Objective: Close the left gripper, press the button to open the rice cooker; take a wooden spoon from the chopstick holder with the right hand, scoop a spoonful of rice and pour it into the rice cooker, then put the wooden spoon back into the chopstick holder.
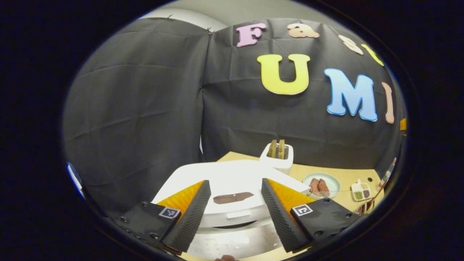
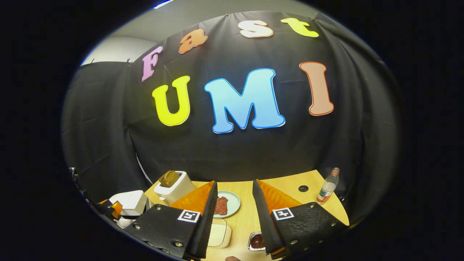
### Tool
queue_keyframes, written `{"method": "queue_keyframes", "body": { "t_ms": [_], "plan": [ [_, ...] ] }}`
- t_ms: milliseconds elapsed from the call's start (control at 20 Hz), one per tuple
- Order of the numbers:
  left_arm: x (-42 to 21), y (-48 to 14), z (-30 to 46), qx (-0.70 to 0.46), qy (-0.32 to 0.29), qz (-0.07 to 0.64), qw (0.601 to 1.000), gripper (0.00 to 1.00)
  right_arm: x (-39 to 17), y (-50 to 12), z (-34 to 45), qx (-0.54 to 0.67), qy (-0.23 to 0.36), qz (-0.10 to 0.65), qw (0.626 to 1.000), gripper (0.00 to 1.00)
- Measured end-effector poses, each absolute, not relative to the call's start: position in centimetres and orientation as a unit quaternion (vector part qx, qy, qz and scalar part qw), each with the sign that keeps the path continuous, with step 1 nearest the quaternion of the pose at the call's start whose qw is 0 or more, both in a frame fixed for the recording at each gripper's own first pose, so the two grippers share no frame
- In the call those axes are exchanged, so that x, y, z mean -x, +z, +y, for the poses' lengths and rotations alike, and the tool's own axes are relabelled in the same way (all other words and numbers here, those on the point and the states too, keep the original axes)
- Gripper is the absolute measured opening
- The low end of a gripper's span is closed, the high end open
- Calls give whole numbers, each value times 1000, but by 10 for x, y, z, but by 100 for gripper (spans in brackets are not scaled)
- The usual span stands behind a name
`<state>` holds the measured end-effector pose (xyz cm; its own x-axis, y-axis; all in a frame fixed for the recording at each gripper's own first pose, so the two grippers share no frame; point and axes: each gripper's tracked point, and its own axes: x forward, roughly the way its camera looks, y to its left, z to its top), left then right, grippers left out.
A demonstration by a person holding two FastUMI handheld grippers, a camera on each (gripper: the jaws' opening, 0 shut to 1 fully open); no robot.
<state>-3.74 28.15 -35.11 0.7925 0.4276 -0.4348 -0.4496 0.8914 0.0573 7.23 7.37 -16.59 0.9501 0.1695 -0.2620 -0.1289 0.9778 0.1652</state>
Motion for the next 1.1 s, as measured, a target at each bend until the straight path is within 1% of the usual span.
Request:
{"method": "queue_keyframes", "body": {
  "t_ms": [250, 300, 400, 450, 500, 550, 600, 650, 700, 750, 800, 900, 950, 1000, 1050, 1100],
  "plan": [
    [46, -370, 278, 36, 232, 253, 938, 100, -70, -166, 71, -75, 76, 140, 984, 59],
    [47, -374, 277, 37, 233, 259, 937, 96, -69, -166, 70, -78, 75, 142, 984, 59],
    [50, -386, 275, 36, 235, 275, 932, 96, -68, -169, 69, -83, 73, 146, 983, 59],
    [50, -390, 275, 31, 234, 282, 930, 100, -67, -170, 69, -83, 72, 149, 983, 59],
    [50, -394, 275, 29, 234, 288, 928, 100, -67, -170, 70, -84, 74, 150, 982, 59],
    [48, -394, 274, 34, 235, 289, 927, 97, -67, -168, 72, -86, 78, 149, 982, 59],
    [49, -394, 274, 41, 236, 296, 925, 100, -67, -168, 73, -88, 80, 147, 982, 58],
    [52, -394, 273, 45, 236, 303, 922, 97, -67, -167, 74, -89, 80, 147, 982, 59],
    [54, -394, 273, 47, 237, 307, 921, 97, -67, -168, 77, -90, 84, 147, 981, 59],
    [55, -394, 273, 50, 239, 309, 919, 94, -67, -169, 81, -92, 88, 149, 981, 59],
    [54, -393, 273, 50, 240, 309, 919, 96, -67, -170, 84, -92, 93, 151, 980, 59],
    [50, -393, 275, 50, 244, 306, 919, 95, -66, -169, 87, -91, 99, 151, 979, 59],
    [48, -390, 276, 57, 246, 297, 921, 100, -66, -168, 88, -91, 101, 150, 979, 59],
    [46, -384, 275, 70, 245, 283, 925, 97, -65, -167, 87, -86, 101, 148, 980, 59],
    [46, -381, 273, 91, 247, 273, 925, 97, -65, -165, 83, -79, 98, 144, 981, 58],
    [47, -376, 274, 104, 253, 264, 925, 92, -65, -164, 80, -74, 96, 140, 983, 59]
  ]
}}
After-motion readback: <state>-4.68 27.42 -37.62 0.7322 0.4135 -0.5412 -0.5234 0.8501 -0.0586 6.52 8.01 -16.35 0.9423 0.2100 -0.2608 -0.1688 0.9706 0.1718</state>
